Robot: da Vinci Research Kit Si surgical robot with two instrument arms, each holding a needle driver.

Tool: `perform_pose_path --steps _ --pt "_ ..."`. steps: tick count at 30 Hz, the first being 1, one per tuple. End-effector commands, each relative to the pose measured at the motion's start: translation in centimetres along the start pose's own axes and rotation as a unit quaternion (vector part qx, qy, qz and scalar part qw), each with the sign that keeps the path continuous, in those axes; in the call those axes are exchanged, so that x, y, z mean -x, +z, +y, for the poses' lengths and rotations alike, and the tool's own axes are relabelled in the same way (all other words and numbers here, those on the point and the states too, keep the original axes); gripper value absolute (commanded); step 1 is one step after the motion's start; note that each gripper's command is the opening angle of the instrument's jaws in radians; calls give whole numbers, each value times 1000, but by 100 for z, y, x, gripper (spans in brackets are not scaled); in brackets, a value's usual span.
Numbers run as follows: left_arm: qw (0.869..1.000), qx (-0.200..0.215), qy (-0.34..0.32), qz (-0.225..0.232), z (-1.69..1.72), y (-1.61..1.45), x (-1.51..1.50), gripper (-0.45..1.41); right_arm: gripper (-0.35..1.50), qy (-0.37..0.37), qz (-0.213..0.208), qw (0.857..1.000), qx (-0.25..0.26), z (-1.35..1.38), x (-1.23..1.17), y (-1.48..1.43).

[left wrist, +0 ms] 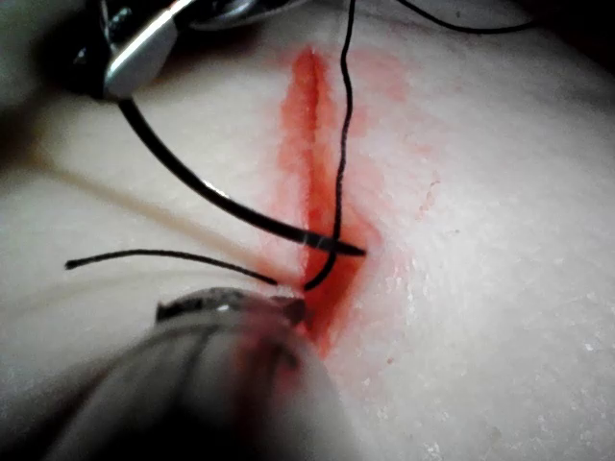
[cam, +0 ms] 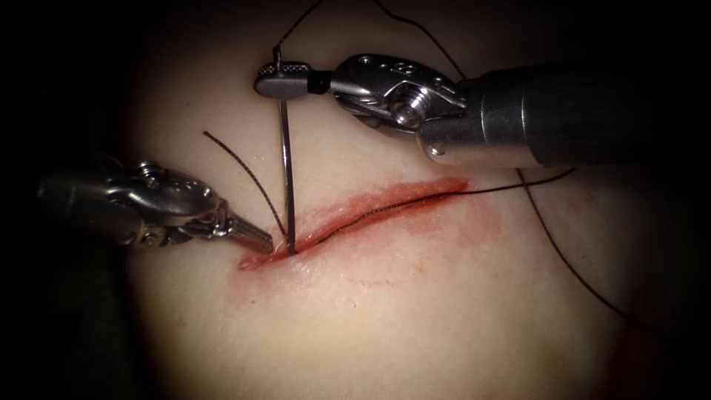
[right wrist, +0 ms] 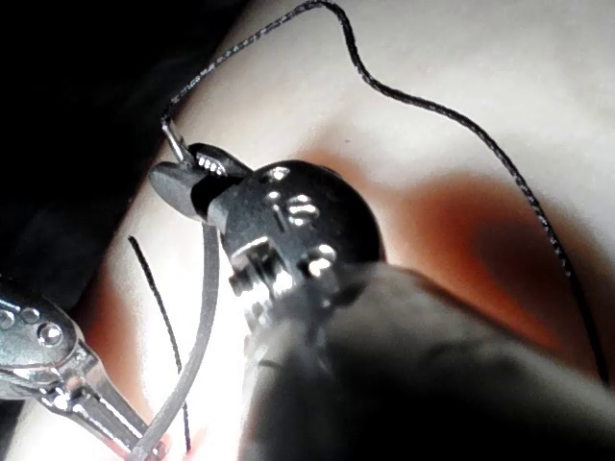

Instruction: Wound Closure

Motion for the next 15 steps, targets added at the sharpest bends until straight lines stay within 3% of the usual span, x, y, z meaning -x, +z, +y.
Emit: perform_pose_path --steps 1,14,15 --pt "1000 1 -1 -2 -1 8 1 -45 -35 -1 2 1000 0 2 -1 10" --pt "999 32 6 5 18 10 -10 -45 -35 -59 8 998 -2 -10 -8 18" --pt "999 35 17 6 19 8 -12 -33 -35 -58 8 998 -2 -9 -9 17"
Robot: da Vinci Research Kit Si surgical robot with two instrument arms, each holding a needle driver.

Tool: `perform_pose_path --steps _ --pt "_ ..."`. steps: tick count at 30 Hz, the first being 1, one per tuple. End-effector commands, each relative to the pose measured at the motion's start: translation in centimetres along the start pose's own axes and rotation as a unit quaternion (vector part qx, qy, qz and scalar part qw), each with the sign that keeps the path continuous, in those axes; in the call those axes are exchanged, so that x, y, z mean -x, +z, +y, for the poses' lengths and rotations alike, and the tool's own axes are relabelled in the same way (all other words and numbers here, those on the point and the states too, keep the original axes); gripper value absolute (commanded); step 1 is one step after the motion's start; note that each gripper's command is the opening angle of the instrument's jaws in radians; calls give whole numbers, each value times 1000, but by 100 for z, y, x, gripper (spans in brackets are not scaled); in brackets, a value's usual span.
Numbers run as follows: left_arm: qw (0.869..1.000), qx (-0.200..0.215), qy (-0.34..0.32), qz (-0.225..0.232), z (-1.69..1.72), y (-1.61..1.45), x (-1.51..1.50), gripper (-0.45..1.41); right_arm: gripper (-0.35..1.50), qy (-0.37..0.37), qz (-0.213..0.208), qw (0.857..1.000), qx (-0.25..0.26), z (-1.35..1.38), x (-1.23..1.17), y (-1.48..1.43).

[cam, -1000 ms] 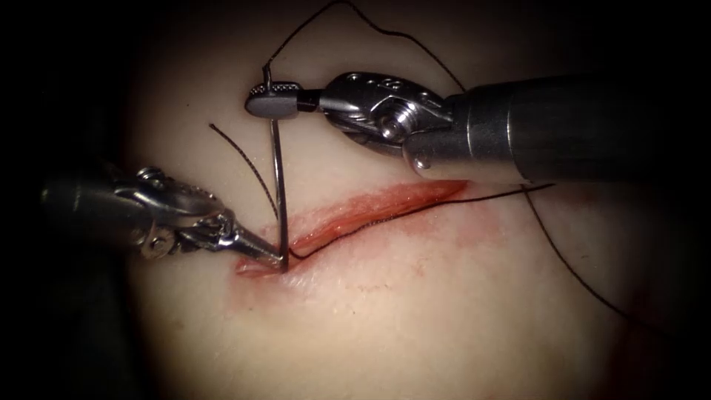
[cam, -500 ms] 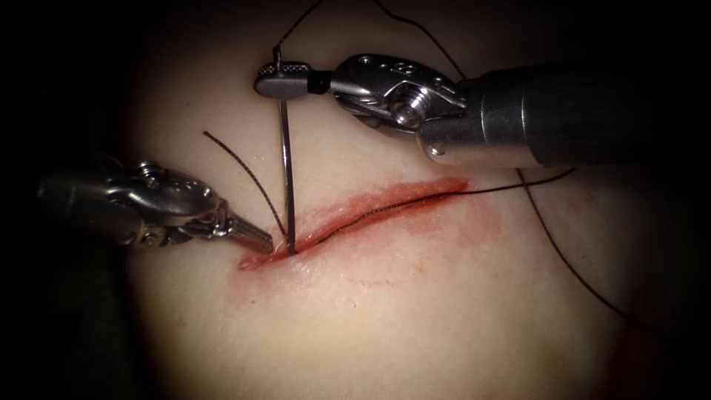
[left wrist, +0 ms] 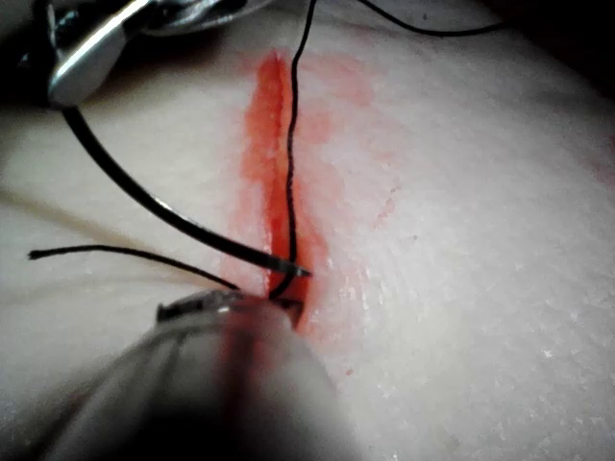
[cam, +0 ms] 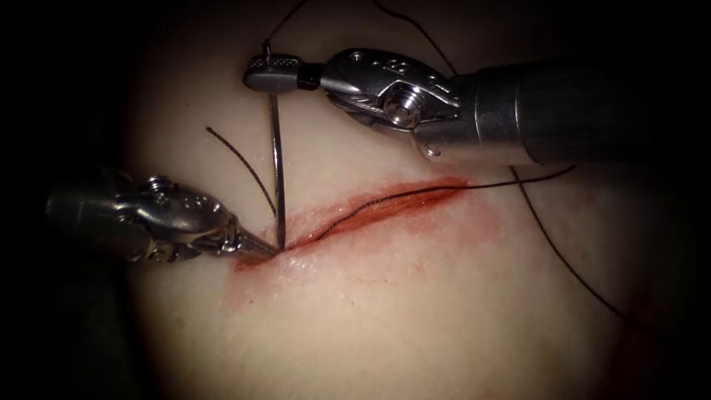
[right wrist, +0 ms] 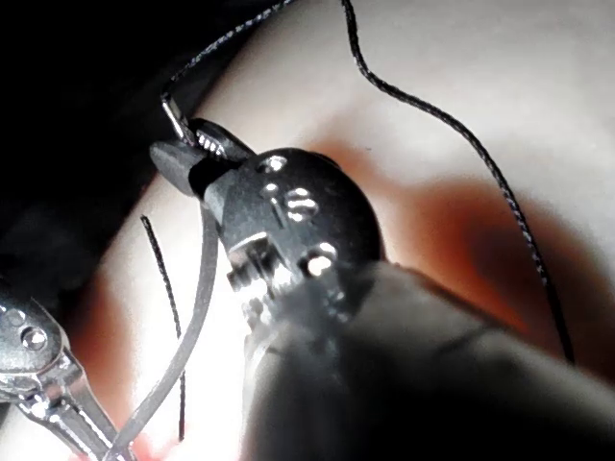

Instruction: Wound Closure

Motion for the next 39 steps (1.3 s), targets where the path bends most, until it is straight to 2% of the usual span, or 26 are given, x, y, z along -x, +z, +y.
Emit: perform_pose_path --steps 1,5,12,21,36,39 --pt "1000 3 4 1 -3 4 0 -20 -35 0 1 1000 0 4 -2 6" --pt "1000 5 20 -1 -3 3 4 -45 -35 -13 2 1000 1 6 -6 5" --pt "999 24 22 -19 5 14 10 -45 -35 -36 3 999 1 6 -8 6" --pt "998 46 33 -19 12 20 9 -45 -35 -62 7 998 1 2 -13 7" --pt "998 52 33 -23 12 17 9 -45 -35 -77 -10 997 -24 -10 8 11" --pt "998 53 33 -24 12 17 9 -45 -35 -60 -16 998 -29 -14 16 11"
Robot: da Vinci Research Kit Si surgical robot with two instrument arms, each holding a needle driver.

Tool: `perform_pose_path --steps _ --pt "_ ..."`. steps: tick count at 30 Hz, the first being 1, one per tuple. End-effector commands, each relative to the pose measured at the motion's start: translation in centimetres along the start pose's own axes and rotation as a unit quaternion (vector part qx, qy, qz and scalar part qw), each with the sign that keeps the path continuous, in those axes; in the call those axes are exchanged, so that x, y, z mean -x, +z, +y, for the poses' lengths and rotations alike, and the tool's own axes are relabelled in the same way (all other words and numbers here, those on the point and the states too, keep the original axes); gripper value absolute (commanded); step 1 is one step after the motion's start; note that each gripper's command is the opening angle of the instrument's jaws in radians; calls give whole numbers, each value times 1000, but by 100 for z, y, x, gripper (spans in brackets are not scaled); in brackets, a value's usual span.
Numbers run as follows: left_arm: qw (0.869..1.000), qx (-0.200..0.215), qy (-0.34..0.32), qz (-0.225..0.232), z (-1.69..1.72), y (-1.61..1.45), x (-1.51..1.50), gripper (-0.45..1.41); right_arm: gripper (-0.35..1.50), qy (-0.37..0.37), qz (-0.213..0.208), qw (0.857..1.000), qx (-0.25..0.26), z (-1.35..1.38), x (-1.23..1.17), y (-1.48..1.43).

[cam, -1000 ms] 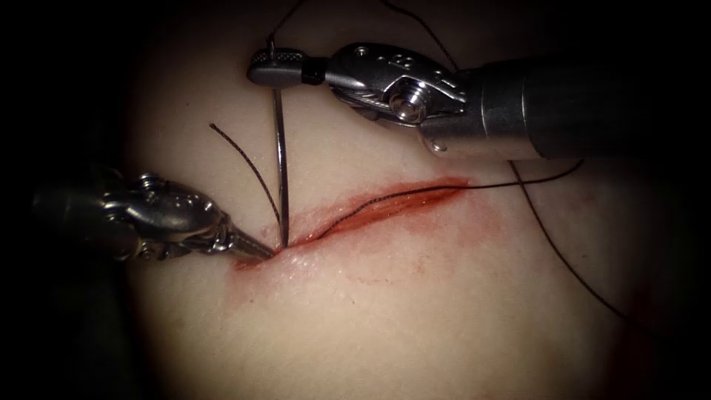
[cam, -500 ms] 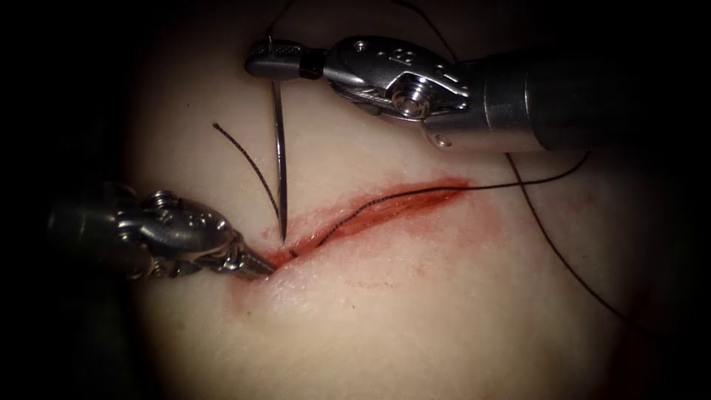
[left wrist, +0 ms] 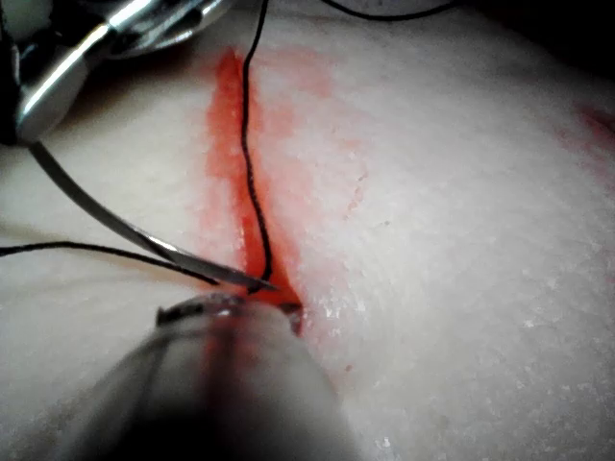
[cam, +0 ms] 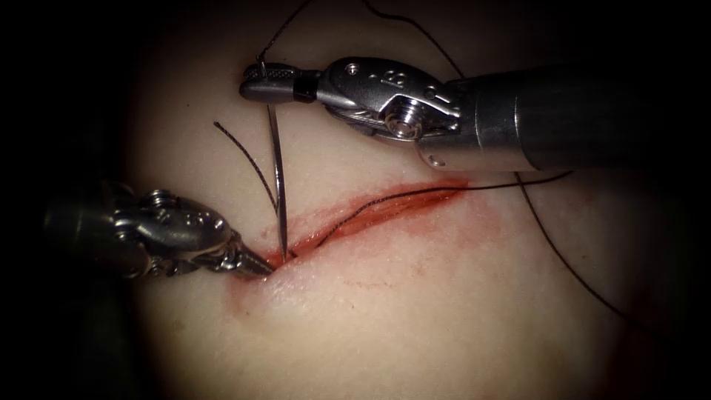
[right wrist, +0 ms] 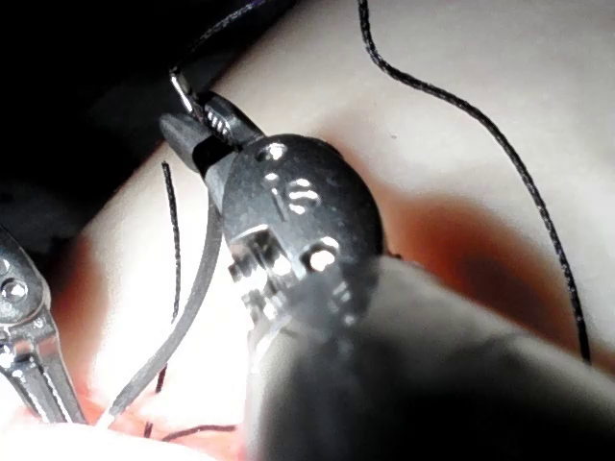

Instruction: Wound Closure

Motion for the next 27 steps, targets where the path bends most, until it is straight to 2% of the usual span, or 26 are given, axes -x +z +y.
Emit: perform_pose_path --steps 1,11,27 --pt "1000 0 -3 0 -3 7 1 -45 -35 7 0 1000 -2 -1 2 10" --pt "1000 0 -2 0 -3 8 1 -45 -35 52 -6 999 -11 -6 5 10" --pt "1000 0 -1 -1 -3 10 1 -45 -35 135 -31 990 -10 3 5 15"
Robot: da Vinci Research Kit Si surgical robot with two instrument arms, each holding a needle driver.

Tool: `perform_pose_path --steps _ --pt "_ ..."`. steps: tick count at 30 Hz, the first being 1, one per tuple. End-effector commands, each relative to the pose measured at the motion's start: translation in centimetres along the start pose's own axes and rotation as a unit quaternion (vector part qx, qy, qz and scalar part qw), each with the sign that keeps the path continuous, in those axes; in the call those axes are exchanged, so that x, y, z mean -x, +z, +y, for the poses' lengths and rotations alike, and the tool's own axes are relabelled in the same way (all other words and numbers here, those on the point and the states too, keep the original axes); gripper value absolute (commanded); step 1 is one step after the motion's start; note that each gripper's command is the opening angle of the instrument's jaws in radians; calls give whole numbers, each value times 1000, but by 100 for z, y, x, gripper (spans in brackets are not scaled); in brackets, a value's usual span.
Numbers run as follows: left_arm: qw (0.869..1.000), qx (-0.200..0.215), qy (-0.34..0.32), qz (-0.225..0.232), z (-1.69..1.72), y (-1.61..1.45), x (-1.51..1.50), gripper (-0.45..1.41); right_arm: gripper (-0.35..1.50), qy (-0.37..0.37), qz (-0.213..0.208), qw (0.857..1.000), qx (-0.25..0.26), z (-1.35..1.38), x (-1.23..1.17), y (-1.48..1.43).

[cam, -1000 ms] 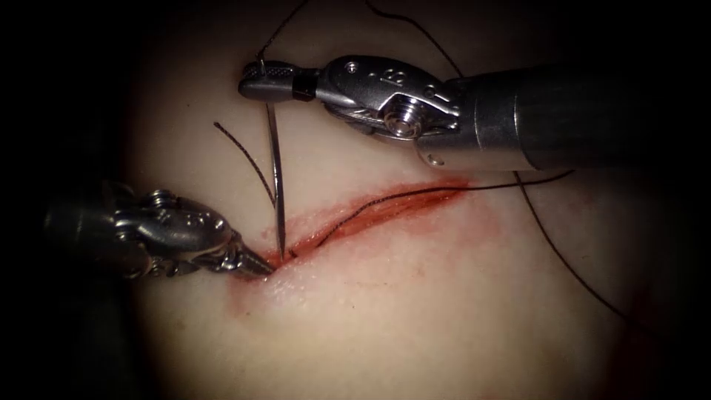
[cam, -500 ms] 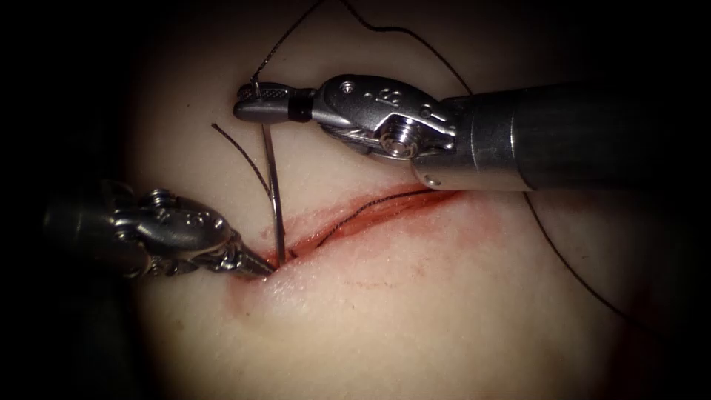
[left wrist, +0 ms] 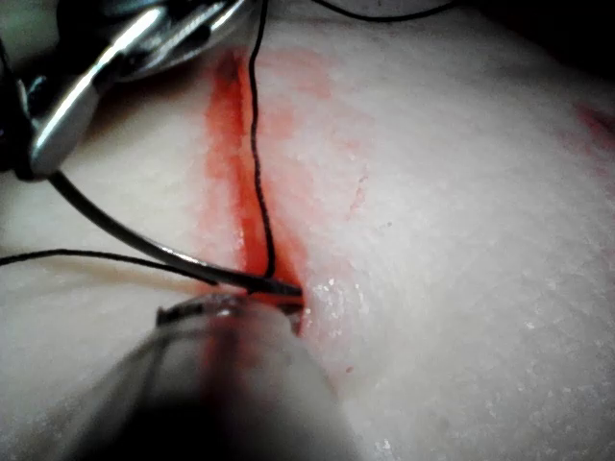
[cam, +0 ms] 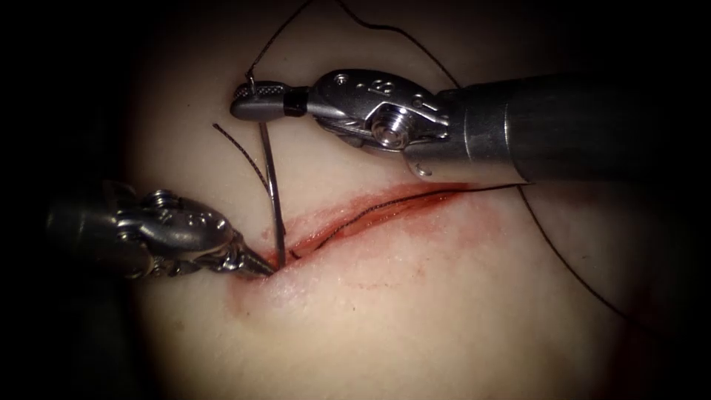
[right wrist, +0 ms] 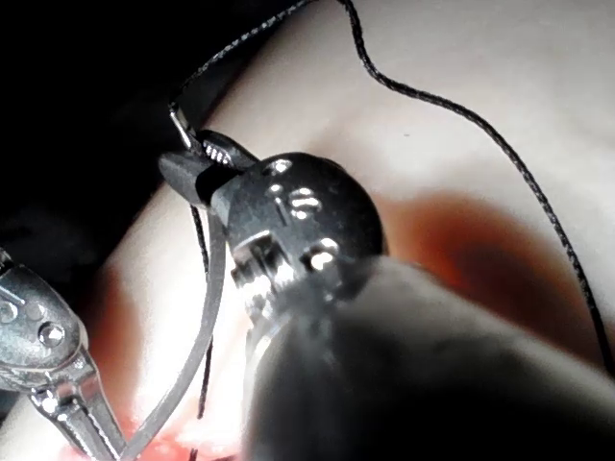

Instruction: Wound Closure

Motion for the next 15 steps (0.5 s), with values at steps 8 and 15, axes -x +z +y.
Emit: perform_pose_path --steps 8,15 --pt "1000 1 0 -1 -2 7 1 -45 -35 56 -15 998 -2 1 13 6" --pt "1000 1 1 -1 1 10 2 -45 -35 97 -31 995 1 4 31 3"
